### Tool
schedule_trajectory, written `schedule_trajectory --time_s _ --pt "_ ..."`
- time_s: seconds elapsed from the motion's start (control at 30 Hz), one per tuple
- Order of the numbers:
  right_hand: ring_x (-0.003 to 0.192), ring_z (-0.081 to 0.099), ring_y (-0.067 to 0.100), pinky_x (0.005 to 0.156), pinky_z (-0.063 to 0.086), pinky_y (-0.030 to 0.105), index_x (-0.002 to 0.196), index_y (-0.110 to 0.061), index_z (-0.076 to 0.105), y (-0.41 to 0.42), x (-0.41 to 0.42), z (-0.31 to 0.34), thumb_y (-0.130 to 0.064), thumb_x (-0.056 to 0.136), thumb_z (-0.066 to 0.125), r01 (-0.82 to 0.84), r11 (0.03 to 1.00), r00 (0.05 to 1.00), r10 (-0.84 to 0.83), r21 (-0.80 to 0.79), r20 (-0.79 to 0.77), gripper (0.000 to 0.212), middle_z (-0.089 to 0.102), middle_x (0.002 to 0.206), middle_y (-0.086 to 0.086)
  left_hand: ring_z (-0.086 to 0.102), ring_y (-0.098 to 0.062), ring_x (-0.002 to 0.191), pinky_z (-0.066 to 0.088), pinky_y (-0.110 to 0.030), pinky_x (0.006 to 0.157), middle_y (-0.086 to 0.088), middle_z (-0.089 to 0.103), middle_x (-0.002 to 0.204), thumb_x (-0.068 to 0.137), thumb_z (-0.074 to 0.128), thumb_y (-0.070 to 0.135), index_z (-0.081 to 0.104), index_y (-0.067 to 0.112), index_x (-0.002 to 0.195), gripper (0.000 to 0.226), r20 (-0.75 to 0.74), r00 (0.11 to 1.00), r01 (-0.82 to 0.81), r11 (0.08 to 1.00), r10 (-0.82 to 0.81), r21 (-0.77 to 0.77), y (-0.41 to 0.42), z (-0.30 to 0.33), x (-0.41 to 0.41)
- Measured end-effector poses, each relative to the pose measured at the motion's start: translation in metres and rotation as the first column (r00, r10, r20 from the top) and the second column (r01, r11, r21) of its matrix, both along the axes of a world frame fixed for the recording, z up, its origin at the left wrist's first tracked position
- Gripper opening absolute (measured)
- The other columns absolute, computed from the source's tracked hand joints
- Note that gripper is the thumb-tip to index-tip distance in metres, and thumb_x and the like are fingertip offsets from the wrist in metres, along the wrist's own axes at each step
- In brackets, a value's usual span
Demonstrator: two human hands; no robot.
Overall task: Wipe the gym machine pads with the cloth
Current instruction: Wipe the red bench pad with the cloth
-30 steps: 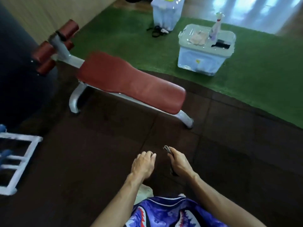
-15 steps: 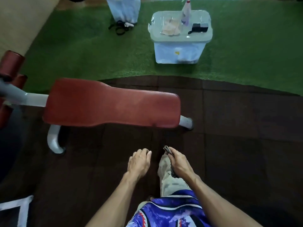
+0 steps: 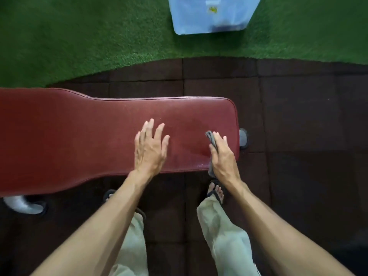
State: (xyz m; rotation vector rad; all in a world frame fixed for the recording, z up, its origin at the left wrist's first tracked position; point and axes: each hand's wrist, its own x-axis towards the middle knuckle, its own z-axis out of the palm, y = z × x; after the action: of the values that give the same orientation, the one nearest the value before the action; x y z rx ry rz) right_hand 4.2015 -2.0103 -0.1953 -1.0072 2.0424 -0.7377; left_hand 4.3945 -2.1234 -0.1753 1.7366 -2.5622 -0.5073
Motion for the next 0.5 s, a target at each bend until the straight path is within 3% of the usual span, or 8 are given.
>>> schedule_trajectory --time_s 0.07,0.13,0.2,0.27,0.4,0.5 --pt "0.153 0.011 0.027 0.119 0.013 0.020 0.152 -0.010 0.033 -0.032 -0.005 -0.031 -0.017 0.104 0.044 0.035 0.998 0.995 -0.041 -0.061 -0.095 0.049 0.031 0.160 0.007 0.022 -0.032 0.151 0.021 -0.052 0.120 -0.016 0.026 0.161 0.103 0.039 0.039 0.039 0.018 0.150 0.052 0.023 1.000 0.007 0.998 -0.005 -0.062 -0.037 -0.029 0.013" --pt "0.153 0.010 0.032 0.124 0.018 0.034 0.152 -0.007 0.030 -0.072 -0.007 -0.061 -0.020 0.105 0.039 0.058 0.996 0.967 -0.072 -0.063 -0.246 0.050 0.024 0.162 0.012 0.016 -0.031 0.153 0.016 -0.053 0.121 -0.015 0.017 0.165 0.101 0.032 0.046 0.030 0.020 0.154 0.059 0.067 0.998 -0.011 0.995 0.018 -0.102 -0.070 -0.052 0.035" --pt "0.151 0.011 0.039 0.123 0.019 0.048 0.153 -0.002 0.026 -0.110 0.010 -0.081 -0.028 0.106 0.031 0.094 0.994 0.876 -0.108 -0.053 -0.471 0.054 0.020 0.162 0.019 0.009 -0.029 0.155 0.012 -0.054 0.123 -0.013 0.008 0.167 0.100 0.027 0.051 0.022 0.021 0.157 0.065 0.096 0.995 0.020 0.993 -0.009 -0.118 -0.090 -0.073 0.054" --pt "0.152 0.006 0.039 0.125 0.014 0.048 0.155 -0.005 0.021 -0.130 0.048 -0.088 -0.037 0.105 0.025 0.092 0.993 0.842 -0.120 -0.080 -0.526 0.059 0.014 0.164 0.017 0.003 -0.028 0.155 0.007 -0.053 0.124 -0.011 0.003 0.167 0.100 0.025 0.053 0.014 0.020 0.159 0.068 0.136 0.990 0.064 0.985 -0.042 -0.161 -0.091 -0.089 0.064" --pt "0.154 0.005 0.030 0.125 0.014 0.044 0.155 -0.011 0.022 -0.076 0.123 -0.083 -0.038 0.106 0.031 -0.362 0.930 0.782 0.271 -0.056 -0.561 0.057 0.015 0.165 0.009 0.002 -0.025 0.156 0.004 -0.051 0.125 -0.008 0.003 0.168 0.101 0.026 0.053 0.012 0.023 0.159 0.067 0.136 0.990 0.068 0.977 -0.041 -0.202 -0.089 -0.097 0.064" --pt "0.153 0.008 0.031 0.122 0.021 0.049 0.156 -0.012 0.020 -0.023 0.093 -0.091 -0.036 0.105 0.034 -0.450 0.892 0.701 0.377 0.034 -0.606 0.057 0.017 0.164 0.010 0.001 -0.024 0.156 0.005 -0.051 0.125 -0.007 0.001 0.168 0.100 0.025 0.054 0.009 0.025 0.159 0.067 0.157 0.987 0.061 0.980 -0.031 -0.188 -0.090 -0.095 0.066"
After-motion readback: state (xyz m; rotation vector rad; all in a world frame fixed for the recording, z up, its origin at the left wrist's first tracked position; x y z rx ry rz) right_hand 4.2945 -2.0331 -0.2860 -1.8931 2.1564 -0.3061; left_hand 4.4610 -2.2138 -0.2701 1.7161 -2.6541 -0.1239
